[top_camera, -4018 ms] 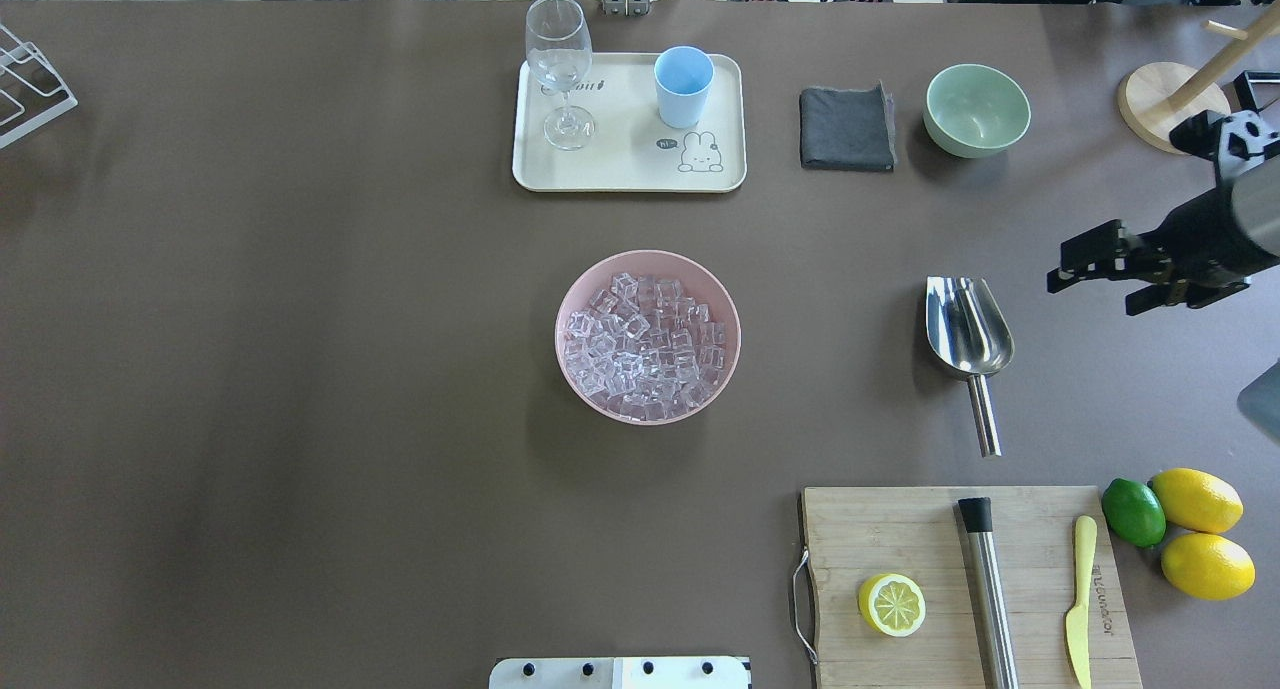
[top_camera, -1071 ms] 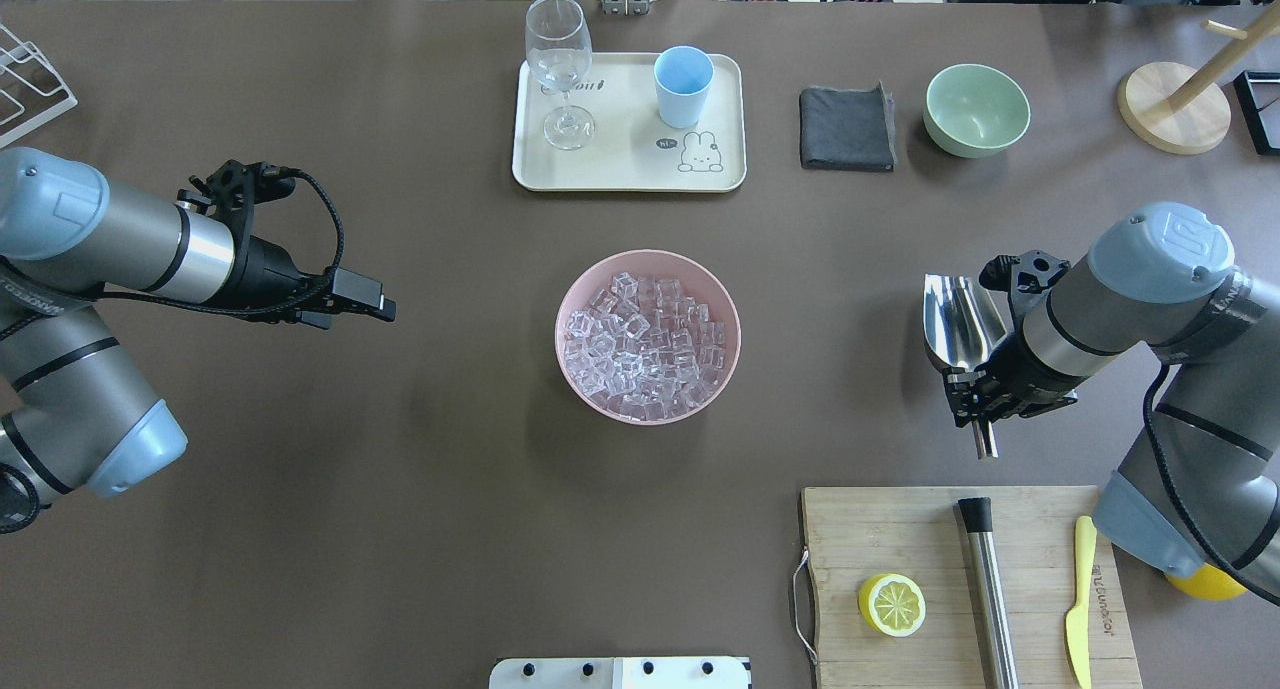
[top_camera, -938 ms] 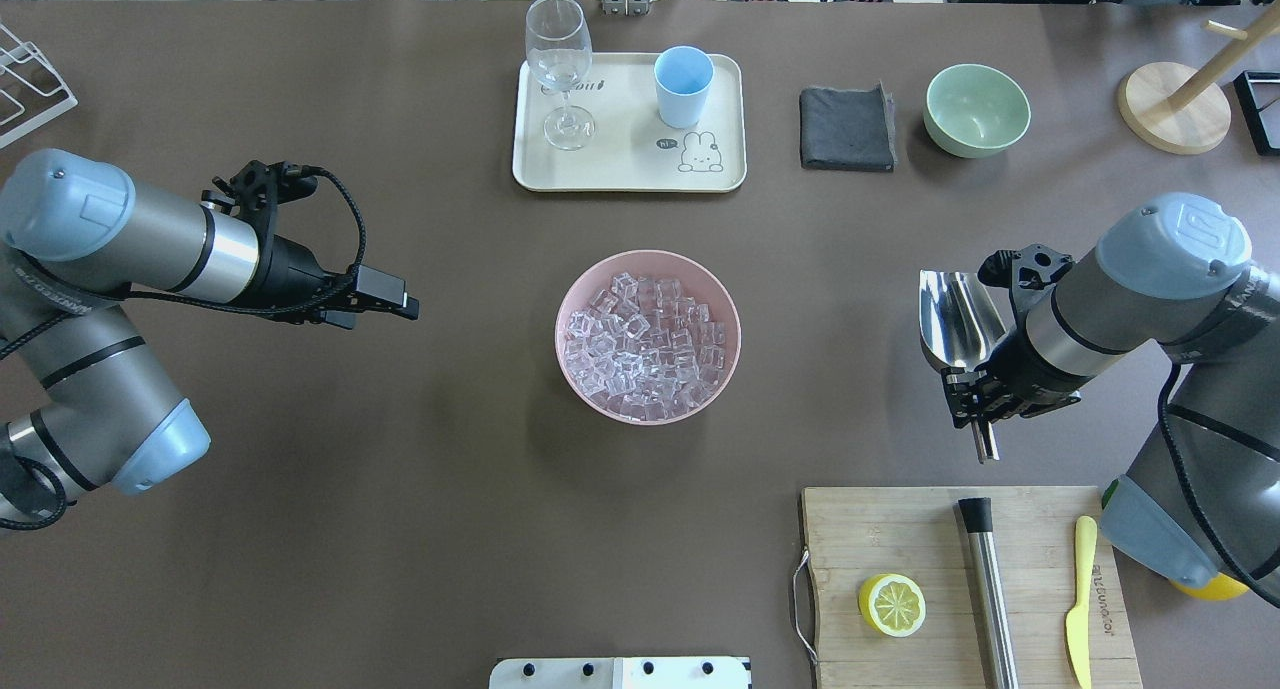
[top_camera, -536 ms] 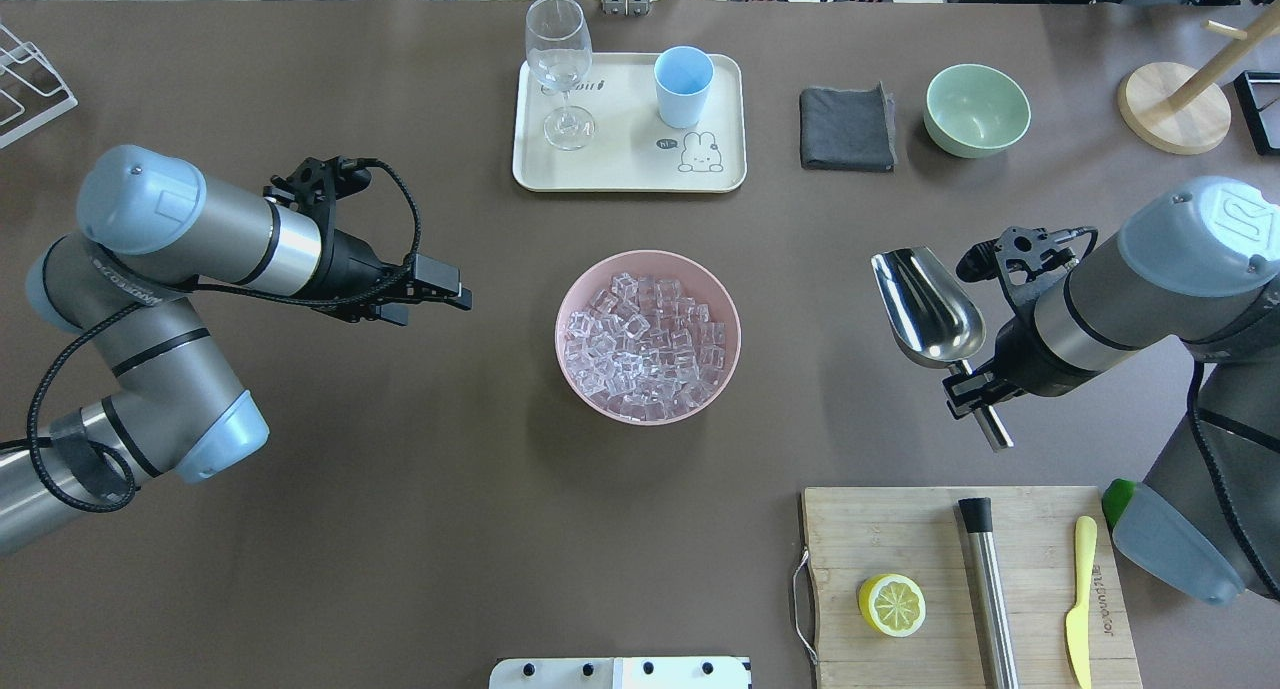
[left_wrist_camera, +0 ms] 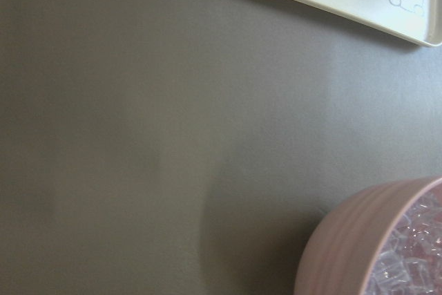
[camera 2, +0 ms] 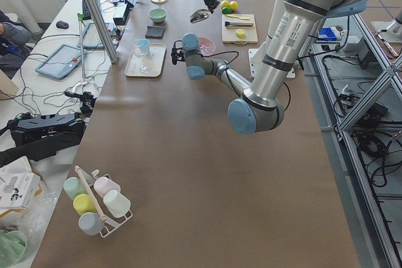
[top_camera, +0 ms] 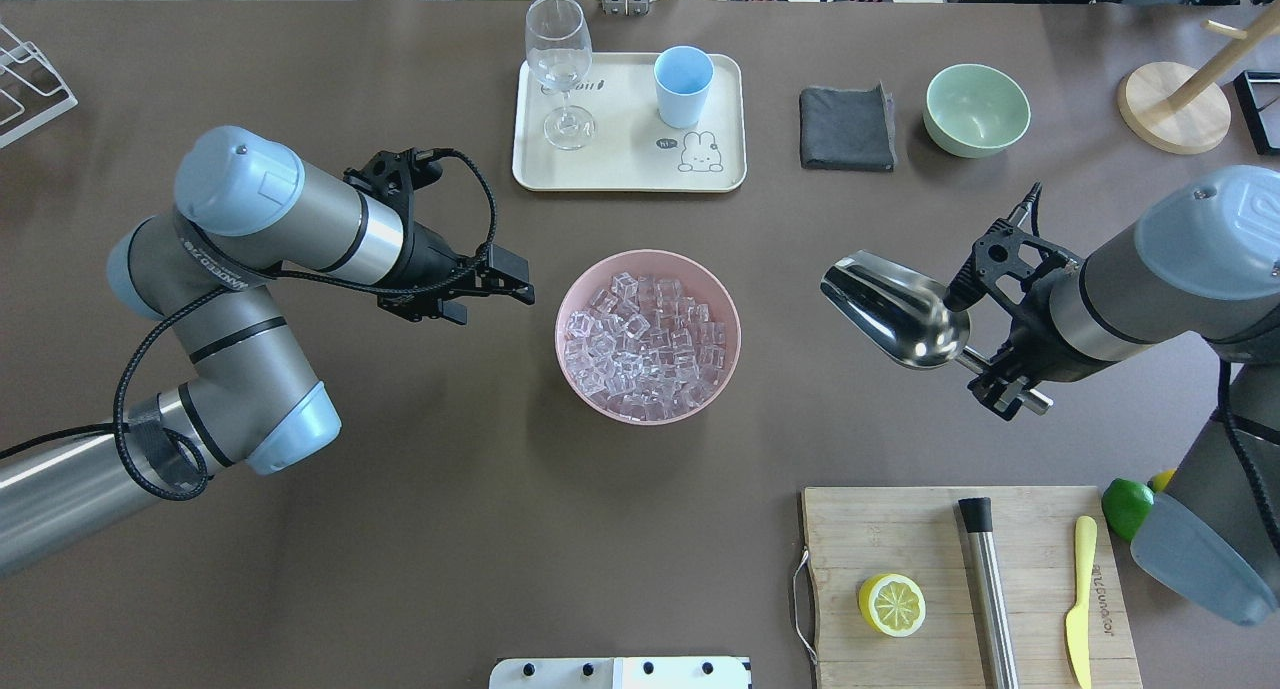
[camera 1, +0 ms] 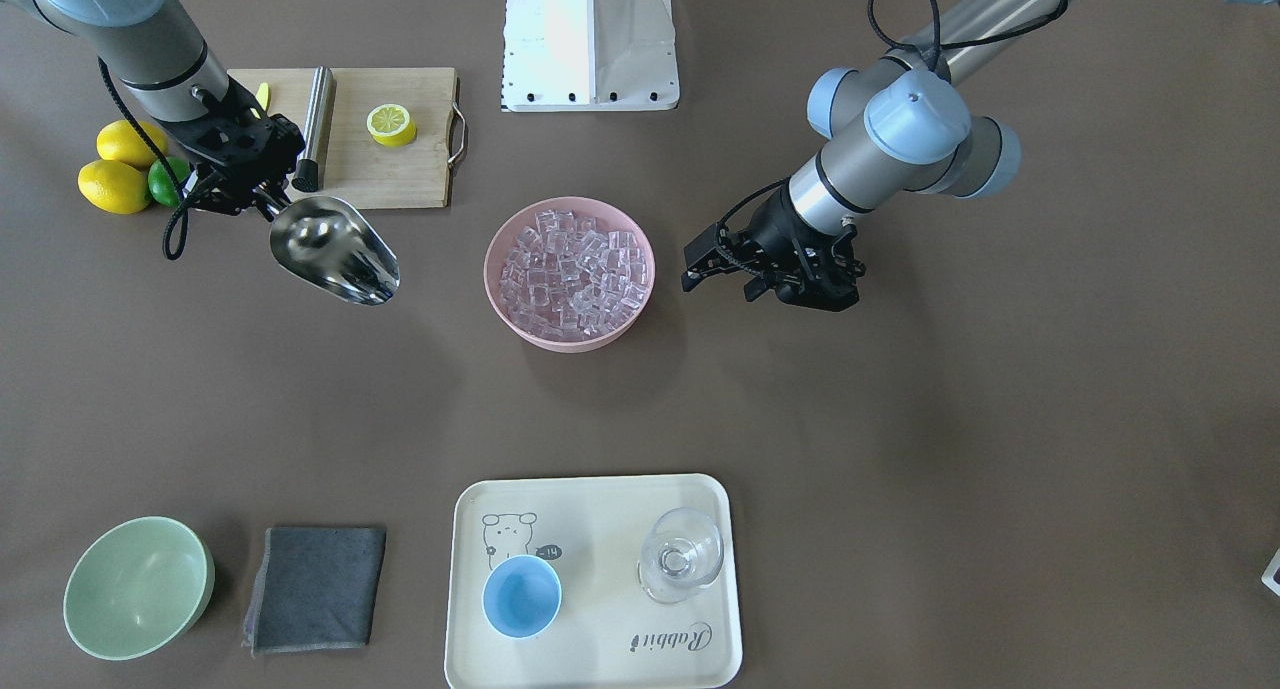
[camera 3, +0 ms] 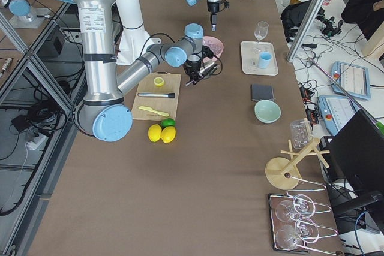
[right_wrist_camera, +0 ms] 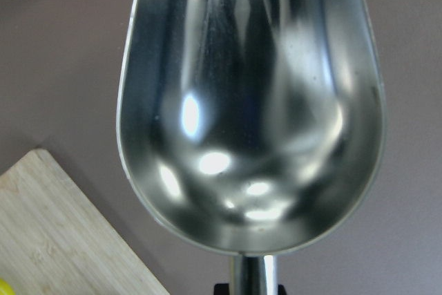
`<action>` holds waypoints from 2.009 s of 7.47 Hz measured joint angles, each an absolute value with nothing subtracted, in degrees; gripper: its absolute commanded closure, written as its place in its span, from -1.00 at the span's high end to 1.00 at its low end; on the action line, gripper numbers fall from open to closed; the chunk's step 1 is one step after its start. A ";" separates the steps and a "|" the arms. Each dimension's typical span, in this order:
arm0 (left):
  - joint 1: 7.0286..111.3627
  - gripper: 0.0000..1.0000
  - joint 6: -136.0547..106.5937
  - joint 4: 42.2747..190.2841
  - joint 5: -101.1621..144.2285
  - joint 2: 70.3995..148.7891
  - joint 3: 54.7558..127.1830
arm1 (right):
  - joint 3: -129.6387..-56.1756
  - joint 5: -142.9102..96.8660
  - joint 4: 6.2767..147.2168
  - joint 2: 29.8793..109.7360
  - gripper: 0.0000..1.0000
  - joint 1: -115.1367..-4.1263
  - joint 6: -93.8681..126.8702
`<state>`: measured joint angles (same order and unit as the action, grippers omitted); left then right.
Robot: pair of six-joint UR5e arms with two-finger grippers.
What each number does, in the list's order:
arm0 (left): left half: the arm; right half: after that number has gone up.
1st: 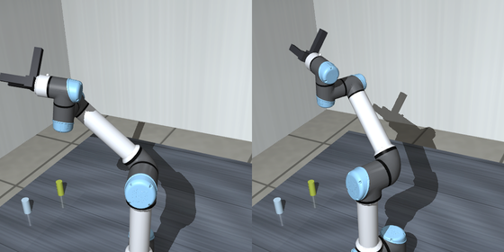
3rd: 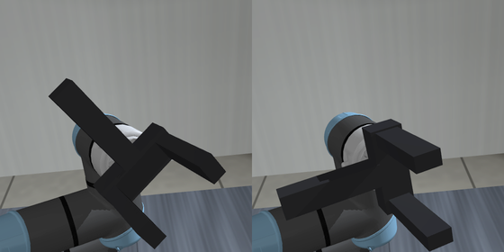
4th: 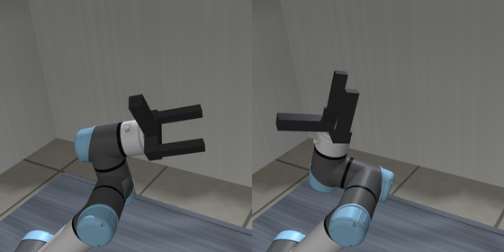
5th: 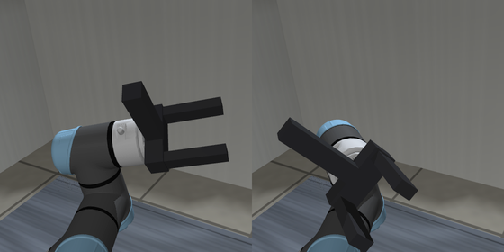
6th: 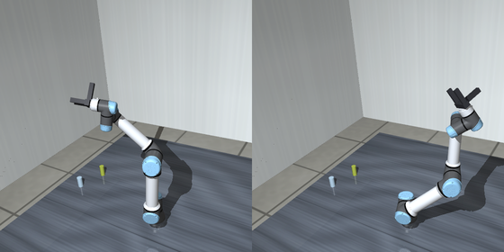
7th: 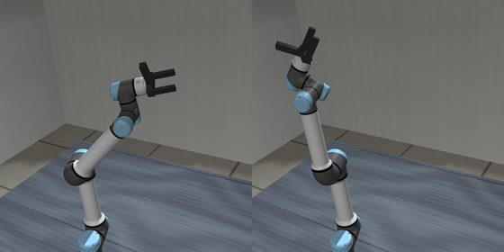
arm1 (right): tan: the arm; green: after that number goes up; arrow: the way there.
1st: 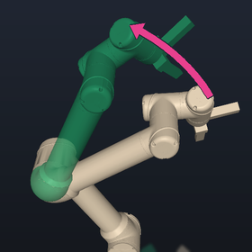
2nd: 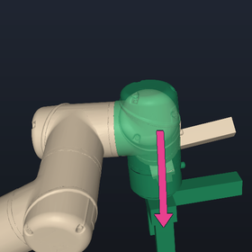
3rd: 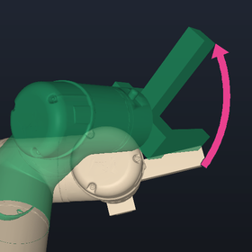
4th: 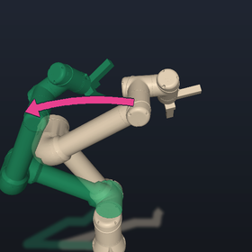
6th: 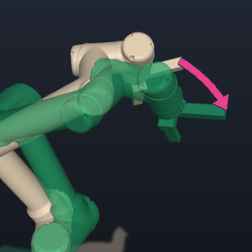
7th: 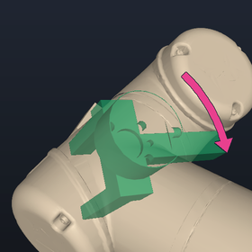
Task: Put ice in cup with scoop
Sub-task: 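Lift the scoop with the right gripper while the left gripper reaches the bowl, then grip the pink bowl rim with the left gripper while the right brings the scoop over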
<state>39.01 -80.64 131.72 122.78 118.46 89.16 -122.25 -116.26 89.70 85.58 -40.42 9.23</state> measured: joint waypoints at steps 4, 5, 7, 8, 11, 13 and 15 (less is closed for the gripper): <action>36.69 0.16 -85.85 129.68 122.94 121.75 89.41 | -130.42 -108.17 105.47 80.72 -1.00 -40.43 -17.82; 36.25 0.07 -85.96 129.35 122.92 122.19 89.44 | -130.59 -107.52 108.56 78.28 -1.00 -40.43 -20.93; 35.28 -0.14 -85.99 128.72 122.81 122.84 89.43 | -129.31 -106.03 112.99 72.72 -1.00 -40.39 -24.47; 34.82 -0.43 -85.97 128.59 122.75 122.97 89.41 | -127.36 -105.74 116.12 69.14 -1.00 -40.37 -26.64; 34.24 -0.64 -85.87 128.57 122.77 122.98 89.44 | -123.18 -103.49 124.58 61.43 -1.00 -40.34 -29.52; 34.20 -0.65 -85.87 128.58 122.82 122.96 89.47 | -118.33 -102.74 127.21 55.98 -1.00 -40.32 -29.75; 34.19 -0.65 -85.87 128.58 122.86 122.91 89.53 | -116.55 -102.64 131.12 53.45 -1.00 -40.06 -31.01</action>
